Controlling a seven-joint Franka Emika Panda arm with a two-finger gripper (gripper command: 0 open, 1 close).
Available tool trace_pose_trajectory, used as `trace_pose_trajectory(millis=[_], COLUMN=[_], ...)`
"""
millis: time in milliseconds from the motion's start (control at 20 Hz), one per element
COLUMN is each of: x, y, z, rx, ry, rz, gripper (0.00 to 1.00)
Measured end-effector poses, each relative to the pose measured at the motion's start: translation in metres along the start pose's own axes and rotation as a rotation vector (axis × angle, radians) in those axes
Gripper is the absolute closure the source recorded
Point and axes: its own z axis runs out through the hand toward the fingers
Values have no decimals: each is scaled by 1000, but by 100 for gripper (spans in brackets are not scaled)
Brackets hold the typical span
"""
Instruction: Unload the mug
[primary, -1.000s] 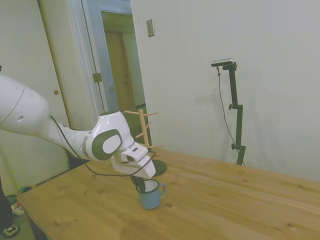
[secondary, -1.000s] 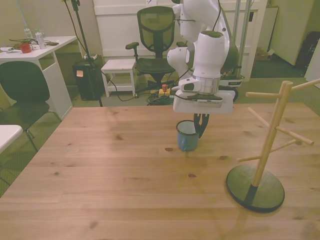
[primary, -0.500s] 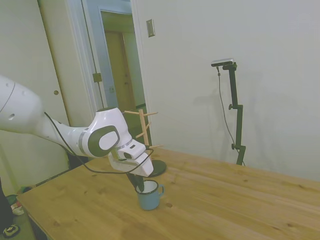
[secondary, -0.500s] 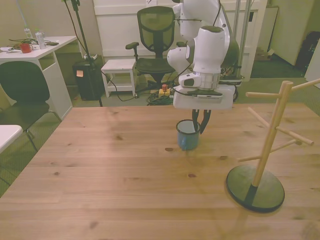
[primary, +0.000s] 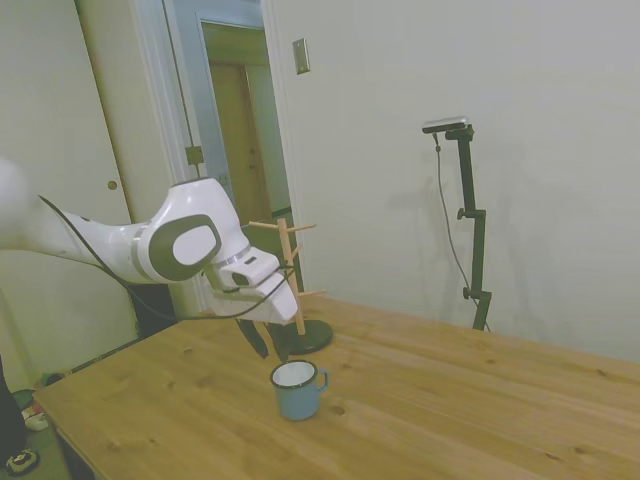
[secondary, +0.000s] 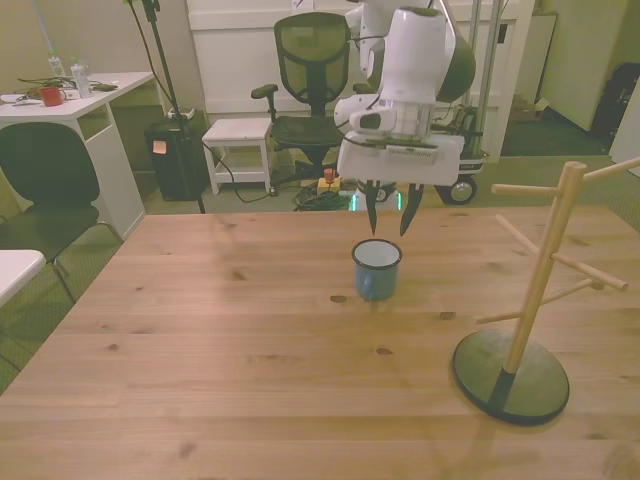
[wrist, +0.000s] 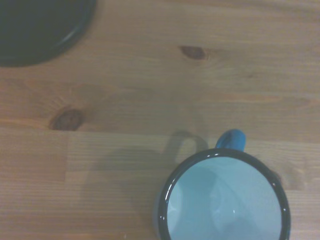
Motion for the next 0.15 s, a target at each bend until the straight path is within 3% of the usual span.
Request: trace_pose_trajectory(millis=[150], x=[-15], y=[-18], z=[-29], rx=[7], ry=[9], rz=[-39], gripper=[0])
